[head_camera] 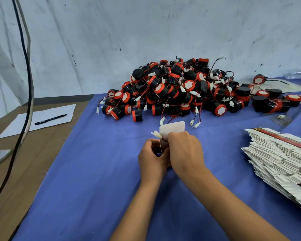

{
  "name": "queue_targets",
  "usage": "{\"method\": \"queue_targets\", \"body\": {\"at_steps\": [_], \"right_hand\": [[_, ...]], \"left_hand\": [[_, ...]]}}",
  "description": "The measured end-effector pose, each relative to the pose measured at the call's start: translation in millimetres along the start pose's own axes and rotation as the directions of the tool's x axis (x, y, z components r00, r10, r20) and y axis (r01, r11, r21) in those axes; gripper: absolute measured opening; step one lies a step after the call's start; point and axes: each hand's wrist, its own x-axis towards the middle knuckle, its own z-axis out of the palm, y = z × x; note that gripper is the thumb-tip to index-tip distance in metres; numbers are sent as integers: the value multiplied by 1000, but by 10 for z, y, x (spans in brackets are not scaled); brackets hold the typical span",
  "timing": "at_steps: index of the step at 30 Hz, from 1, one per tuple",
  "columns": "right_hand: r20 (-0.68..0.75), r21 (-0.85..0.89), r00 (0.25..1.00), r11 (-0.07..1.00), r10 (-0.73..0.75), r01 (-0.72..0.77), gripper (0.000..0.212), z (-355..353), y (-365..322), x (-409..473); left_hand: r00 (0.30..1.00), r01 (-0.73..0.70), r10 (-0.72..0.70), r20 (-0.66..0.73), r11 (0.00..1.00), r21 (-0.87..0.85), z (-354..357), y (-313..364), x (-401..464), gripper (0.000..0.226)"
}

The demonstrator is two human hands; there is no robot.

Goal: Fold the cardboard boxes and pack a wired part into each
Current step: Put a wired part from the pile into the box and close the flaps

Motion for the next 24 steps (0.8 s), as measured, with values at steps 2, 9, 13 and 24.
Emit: {"method": "queue_targets", "body": {"at_steps": [2, 9, 13, 24], "right_hand": [[41, -30, 998, 999, -41, 42, 26, 19, 25, 6], [180, 208, 983, 978, -37, -1, 35, 170, 11, -67], [211, 320, 977, 943, 17, -85, 51, 203, -6, -113], [83, 292, 979, 934, 189, -205, 57, 132, -83, 128]], "left_hand": [[1000, -5, 5, 2, 1000, 6, -1, 4, -1, 17], [998, -60, 60, 17, 998, 34, -38, -2, -9, 17], [997, -69, 68, 30, 997, 18, -63, 9, -17, 13], [992, -127, 124, 38, 989, 78, -50, 51, -91, 26]]}}
